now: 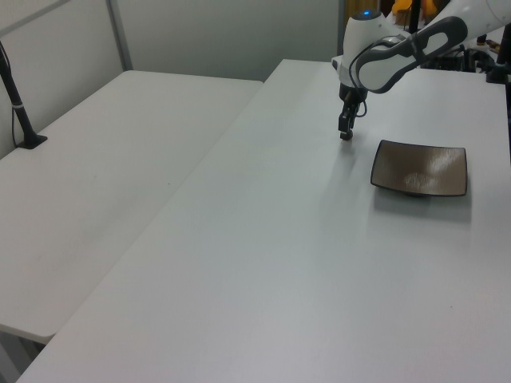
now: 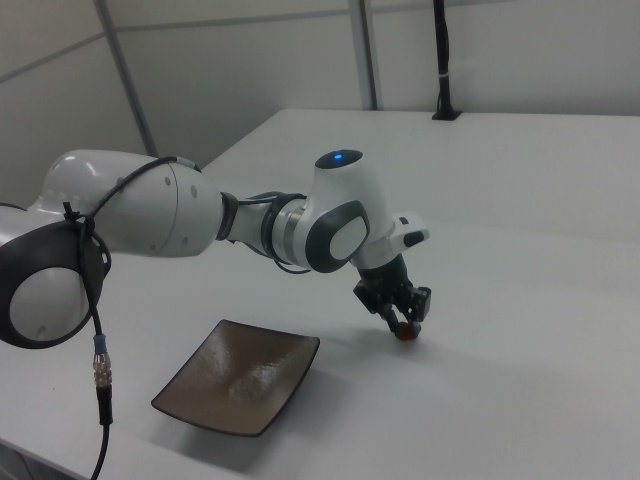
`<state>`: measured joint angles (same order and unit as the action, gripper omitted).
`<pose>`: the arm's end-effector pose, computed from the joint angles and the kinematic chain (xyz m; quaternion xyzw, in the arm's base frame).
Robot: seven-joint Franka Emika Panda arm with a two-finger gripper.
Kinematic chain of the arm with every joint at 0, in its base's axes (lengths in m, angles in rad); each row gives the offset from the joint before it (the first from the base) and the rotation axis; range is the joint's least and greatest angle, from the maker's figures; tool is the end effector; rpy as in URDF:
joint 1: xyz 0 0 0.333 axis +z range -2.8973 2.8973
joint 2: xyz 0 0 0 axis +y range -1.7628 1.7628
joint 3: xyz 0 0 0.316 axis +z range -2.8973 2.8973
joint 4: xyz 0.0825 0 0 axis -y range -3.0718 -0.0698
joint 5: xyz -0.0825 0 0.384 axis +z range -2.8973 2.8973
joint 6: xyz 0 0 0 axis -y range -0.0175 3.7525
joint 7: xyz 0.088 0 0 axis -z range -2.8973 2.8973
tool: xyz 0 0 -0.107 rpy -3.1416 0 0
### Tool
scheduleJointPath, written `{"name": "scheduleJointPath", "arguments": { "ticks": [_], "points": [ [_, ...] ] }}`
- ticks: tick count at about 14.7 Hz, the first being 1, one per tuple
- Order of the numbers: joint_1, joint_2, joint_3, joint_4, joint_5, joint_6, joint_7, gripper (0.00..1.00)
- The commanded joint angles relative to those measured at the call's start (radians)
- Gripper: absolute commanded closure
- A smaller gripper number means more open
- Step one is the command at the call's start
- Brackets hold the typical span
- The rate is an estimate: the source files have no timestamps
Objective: Strawberries on a ceramic plate
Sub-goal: 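Close the gripper on the red strawberry, then lift the strawberry and carry it over the brown plate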
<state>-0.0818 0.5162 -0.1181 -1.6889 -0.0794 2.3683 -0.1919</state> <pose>0.6781 -0.1286 0.3169 0.9944 0.0320 0.0697 0.0733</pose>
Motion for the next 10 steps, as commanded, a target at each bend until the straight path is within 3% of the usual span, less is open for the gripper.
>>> {"name": "scheduleJointPath", "arguments": {
  "ticks": [1, 2, 3, 10],
  "points": [
    [0.000, -0.007, -0.005, -0.018, -0.011, 0.028, -0.020, 0.87],
    [0.000, -0.008, -0.005, -0.020, -0.011, 0.028, -0.020, 0.97],
    [0.000, -0.008, -0.005, -0.018, -0.011, 0.026, -0.020, 0.99],
    [0.000, -0.059, -0.003, -0.018, -0.010, 0.002, -0.011, 0.98]
  ]
}}
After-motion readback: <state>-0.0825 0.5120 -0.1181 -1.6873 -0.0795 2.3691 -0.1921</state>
